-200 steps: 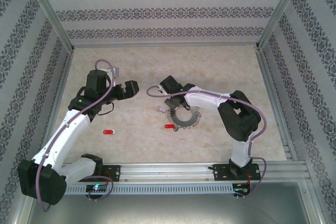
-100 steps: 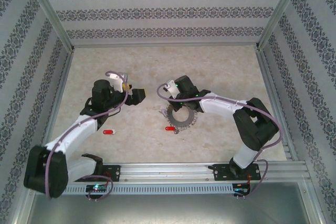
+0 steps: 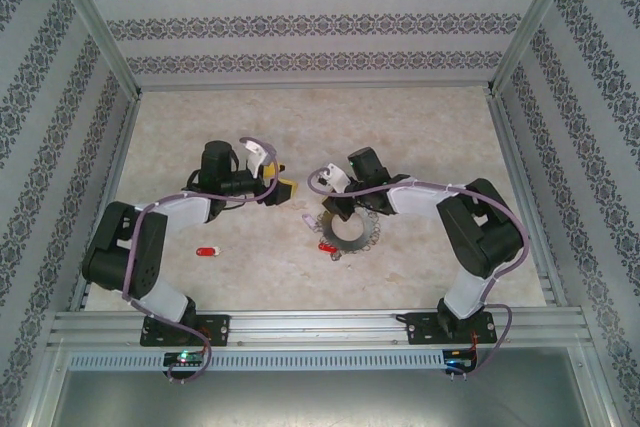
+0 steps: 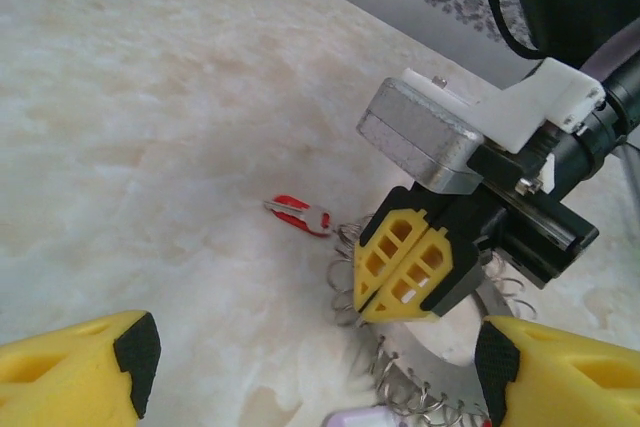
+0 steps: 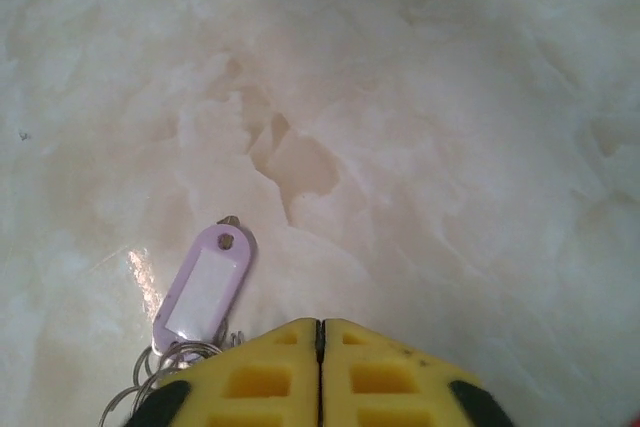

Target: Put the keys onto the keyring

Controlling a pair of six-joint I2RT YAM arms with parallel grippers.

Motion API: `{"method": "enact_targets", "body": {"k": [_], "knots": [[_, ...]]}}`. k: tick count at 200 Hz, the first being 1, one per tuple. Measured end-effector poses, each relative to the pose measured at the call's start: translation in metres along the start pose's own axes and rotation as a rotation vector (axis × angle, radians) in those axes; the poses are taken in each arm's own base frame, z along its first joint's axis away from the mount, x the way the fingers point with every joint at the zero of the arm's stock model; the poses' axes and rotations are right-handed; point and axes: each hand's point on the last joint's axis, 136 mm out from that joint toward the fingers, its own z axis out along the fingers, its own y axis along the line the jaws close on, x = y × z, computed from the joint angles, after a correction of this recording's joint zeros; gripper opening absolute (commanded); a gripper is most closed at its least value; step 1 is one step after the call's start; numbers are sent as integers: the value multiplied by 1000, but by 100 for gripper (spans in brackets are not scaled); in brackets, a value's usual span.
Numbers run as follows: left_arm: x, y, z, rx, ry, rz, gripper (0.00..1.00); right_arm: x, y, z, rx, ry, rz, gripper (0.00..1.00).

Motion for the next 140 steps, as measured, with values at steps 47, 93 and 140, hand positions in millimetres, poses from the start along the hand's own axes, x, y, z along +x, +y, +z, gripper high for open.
{"method": "enact_targets", "body": {"k": [47,93,140], "knots": [[-17,8,-23,-176,-33,26,85,-13,0,6,-4,52,3,16],[-12,16,-31,-259,-39,-33,85,-12,7,15,21,144,-2,23],[-2,20,-42,-331,-44,-77,85,-2,-3,4,110,260,17,22]]}}
